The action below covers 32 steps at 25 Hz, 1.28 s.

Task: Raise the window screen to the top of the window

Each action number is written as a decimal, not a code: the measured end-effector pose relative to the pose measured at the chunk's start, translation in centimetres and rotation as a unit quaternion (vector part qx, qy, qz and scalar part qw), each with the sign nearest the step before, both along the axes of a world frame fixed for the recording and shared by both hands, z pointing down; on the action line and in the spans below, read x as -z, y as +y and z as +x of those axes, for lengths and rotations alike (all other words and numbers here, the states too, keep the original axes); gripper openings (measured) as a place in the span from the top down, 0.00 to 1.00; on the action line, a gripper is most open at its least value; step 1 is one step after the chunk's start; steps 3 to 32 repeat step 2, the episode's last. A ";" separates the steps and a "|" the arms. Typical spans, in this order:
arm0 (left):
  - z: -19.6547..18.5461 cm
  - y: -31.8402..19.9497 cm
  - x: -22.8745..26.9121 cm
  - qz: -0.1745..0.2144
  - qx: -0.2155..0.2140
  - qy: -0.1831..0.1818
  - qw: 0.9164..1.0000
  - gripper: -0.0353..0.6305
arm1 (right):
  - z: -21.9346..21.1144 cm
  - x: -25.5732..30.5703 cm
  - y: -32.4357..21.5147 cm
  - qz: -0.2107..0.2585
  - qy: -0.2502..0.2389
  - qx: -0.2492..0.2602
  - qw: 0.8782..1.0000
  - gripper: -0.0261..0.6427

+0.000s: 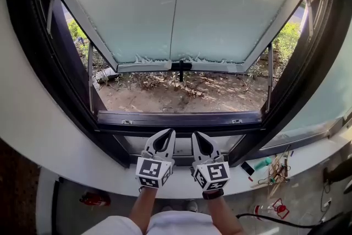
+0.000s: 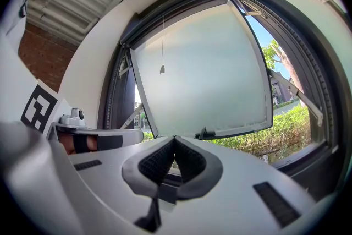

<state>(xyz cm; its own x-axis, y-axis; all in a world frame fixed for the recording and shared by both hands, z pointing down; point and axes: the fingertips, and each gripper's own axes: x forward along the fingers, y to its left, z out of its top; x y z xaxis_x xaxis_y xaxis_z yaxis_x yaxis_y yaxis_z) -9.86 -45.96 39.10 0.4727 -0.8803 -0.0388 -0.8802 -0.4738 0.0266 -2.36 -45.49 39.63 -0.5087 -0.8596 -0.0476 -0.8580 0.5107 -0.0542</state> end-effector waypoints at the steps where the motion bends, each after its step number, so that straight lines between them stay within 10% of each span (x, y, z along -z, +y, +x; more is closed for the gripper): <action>1: 0.0 0.0 0.0 0.000 0.000 0.000 1.000 0.94 | 0.0 0.0 0.0 0.000 0.000 0.000 1.000 0.96; 32: 0.0 -0.1 0.0 0.000 0.000 0.000 1.000 0.94 | 0.1 0.0 -0.1 0.000 0.000 -0.001 1.000 0.96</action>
